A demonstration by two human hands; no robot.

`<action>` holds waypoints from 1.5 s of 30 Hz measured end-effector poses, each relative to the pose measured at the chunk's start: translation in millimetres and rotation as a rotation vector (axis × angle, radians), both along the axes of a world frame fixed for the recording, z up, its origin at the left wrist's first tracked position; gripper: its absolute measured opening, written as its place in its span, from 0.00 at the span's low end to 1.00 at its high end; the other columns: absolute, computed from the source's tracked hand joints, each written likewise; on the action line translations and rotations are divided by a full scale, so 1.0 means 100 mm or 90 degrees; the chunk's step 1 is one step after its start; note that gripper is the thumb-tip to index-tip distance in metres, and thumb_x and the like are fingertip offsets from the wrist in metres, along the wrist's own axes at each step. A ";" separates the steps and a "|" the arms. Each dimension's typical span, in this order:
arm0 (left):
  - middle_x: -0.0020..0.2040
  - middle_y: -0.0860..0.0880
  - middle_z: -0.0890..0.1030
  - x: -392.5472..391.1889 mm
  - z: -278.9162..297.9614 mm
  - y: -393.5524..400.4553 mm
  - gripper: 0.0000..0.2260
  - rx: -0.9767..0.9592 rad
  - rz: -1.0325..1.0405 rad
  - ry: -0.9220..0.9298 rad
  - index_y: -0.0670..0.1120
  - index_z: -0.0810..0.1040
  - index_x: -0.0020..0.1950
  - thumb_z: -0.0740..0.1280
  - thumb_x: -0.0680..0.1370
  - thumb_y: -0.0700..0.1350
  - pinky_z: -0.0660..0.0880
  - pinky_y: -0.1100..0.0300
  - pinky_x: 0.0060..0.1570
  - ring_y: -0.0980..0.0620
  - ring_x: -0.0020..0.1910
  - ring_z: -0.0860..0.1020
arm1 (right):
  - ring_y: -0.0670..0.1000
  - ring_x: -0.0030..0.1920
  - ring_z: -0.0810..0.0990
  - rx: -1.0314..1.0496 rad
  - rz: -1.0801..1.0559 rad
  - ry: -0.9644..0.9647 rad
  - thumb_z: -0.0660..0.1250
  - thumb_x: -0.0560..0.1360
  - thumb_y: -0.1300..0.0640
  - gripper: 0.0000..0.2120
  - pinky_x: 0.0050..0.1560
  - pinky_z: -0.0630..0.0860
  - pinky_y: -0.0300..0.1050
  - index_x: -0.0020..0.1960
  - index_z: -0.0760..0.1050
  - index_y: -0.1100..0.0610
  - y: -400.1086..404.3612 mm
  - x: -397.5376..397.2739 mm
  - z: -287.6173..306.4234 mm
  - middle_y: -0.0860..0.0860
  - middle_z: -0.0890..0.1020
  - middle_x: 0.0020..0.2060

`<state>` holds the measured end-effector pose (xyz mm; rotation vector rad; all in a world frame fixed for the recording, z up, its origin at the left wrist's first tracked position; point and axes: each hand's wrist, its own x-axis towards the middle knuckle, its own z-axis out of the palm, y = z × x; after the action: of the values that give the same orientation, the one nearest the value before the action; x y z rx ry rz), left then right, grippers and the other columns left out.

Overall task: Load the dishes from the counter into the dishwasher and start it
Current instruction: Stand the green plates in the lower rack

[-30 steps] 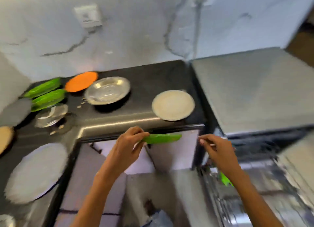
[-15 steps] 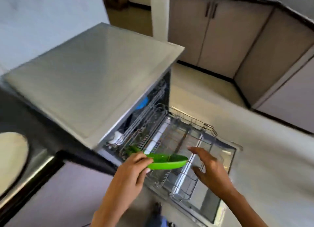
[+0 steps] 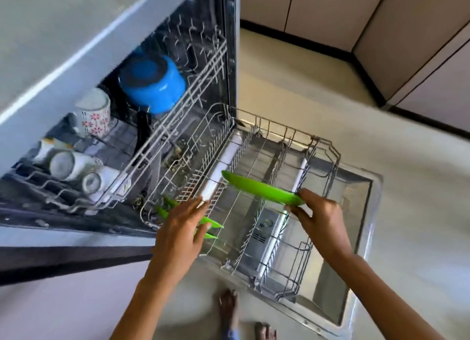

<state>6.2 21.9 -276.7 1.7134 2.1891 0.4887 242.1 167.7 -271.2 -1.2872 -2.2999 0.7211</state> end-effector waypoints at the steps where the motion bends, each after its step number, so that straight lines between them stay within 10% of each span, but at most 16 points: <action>1: 0.59 0.42 0.79 -0.04 -0.22 -0.07 0.20 -0.064 0.004 0.020 0.41 0.79 0.60 0.59 0.77 0.53 0.76 0.52 0.54 0.43 0.56 0.79 | 0.51 0.25 0.68 0.000 0.000 -0.011 0.75 0.67 0.61 0.08 0.27 0.65 0.41 0.41 0.76 0.58 0.03 -0.08 -0.07 0.45 0.71 0.26; 9: 0.54 0.41 0.82 -0.14 -1.19 -0.46 0.39 -0.399 -0.067 0.094 0.43 0.84 0.49 0.36 0.80 0.62 0.78 0.50 0.44 0.44 0.52 0.81 | 0.62 0.38 0.80 -0.090 0.106 -0.084 0.73 0.69 0.53 0.11 0.34 0.70 0.47 0.47 0.77 0.56 0.10 -0.89 -0.57 0.57 0.81 0.35; 13: 0.76 0.43 0.57 -0.15 -1.28 -0.51 0.56 -0.446 -0.081 0.084 0.46 0.61 0.75 0.18 0.61 0.69 0.54 0.52 0.71 0.47 0.75 0.56 | 0.63 0.45 0.79 -0.129 0.132 -0.092 0.72 0.69 0.49 0.14 0.37 0.64 0.45 0.48 0.76 0.56 0.08 -1.28 -0.76 0.59 0.81 0.39; 16: 0.78 0.48 0.47 -0.10 -1.28 -0.56 0.53 -0.480 -0.124 0.071 0.49 0.51 0.77 0.18 0.60 0.70 0.45 0.55 0.72 0.51 0.76 0.46 | 0.62 0.47 0.78 -0.164 0.147 -0.114 0.72 0.69 0.48 0.15 0.37 0.64 0.46 0.49 0.75 0.56 0.06 -1.49 -0.88 0.57 0.79 0.39; 20: 0.78 0.50 0.45 -0.04 -1.31 -0.59 0.28 -0.521 -0.136 0.040 0.47 0.48 0.78 0.44 0.81 0.60 0.44 0.56 0.72 0.53 0.76 0.44 | 0.61 0.49 0.77 -0.183 0.163 -0.147 0.70 0.71 0.48 0.16 0.38 0.65 0.44 0.54 0.74 0.55 0.06 -1.67 -1.02 0.57 0.80 0.45; 45: 0.77 0.47 0.47 -0.05 -1.35 -0.54 0.28 -0.570 -0.149 -0.017 0.43 0.46 0.77 0.48 0.82 0.56 0.44 0.56 0.72 0.53 0.76 0.46 | 0.59 0.51 0.79 -0.225 0.223 -0.260 0.64 0.77 0.56 0.15 0.47 0.74 0.48 0.63 0.70 0.54 0.00 -1.94 -1.25 0.59 0.80 0.52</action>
<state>0.9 -32.3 -411.3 1.3765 1.7205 -0.4695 47.7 167.4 -396.5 -1.2839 -2.8729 1.1094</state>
